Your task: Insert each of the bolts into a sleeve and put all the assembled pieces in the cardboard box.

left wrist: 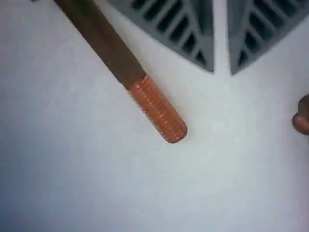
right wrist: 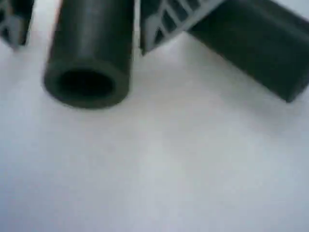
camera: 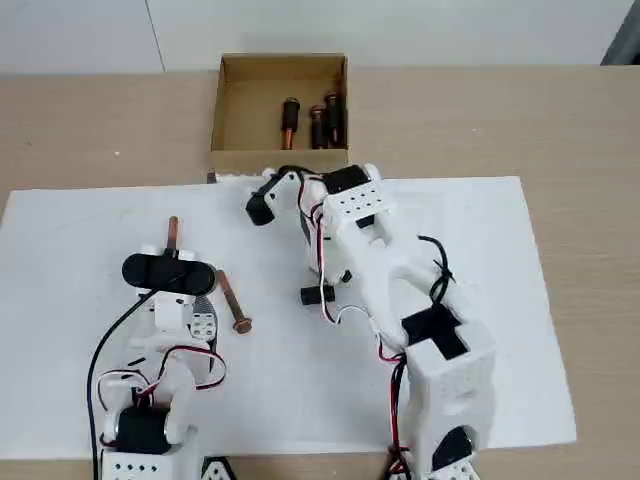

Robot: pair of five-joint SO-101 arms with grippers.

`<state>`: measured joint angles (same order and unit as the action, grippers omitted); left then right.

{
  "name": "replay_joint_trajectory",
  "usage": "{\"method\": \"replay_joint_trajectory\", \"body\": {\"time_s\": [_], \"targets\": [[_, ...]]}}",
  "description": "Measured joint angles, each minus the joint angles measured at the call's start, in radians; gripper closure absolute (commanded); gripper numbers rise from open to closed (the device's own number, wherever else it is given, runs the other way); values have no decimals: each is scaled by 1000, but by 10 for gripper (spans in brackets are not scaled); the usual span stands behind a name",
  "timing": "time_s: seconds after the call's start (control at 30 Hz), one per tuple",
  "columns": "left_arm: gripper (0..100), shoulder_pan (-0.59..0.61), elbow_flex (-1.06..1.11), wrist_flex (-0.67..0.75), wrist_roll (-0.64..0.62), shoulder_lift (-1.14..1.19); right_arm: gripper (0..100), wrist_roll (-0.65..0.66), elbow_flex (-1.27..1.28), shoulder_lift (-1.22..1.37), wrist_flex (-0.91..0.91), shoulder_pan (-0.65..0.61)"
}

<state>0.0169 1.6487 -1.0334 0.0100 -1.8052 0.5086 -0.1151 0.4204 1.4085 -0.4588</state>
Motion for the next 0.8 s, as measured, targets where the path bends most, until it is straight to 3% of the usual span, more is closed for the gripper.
{"method": "replay_joint_trajectory", "body": {"time_s": [0.07,0.23,0.5,0.8], "targets": [[994,0,0,0,0,0,854,0,-3,11,-2,0],[994,0,0,0,0,0,991,0,-17,26,-9,5],[994,0,0,0,0,0,990,0,-31,28,-11,6],[994,0,0,0,0,0,991,-40,-164,-46,153,0]]}}
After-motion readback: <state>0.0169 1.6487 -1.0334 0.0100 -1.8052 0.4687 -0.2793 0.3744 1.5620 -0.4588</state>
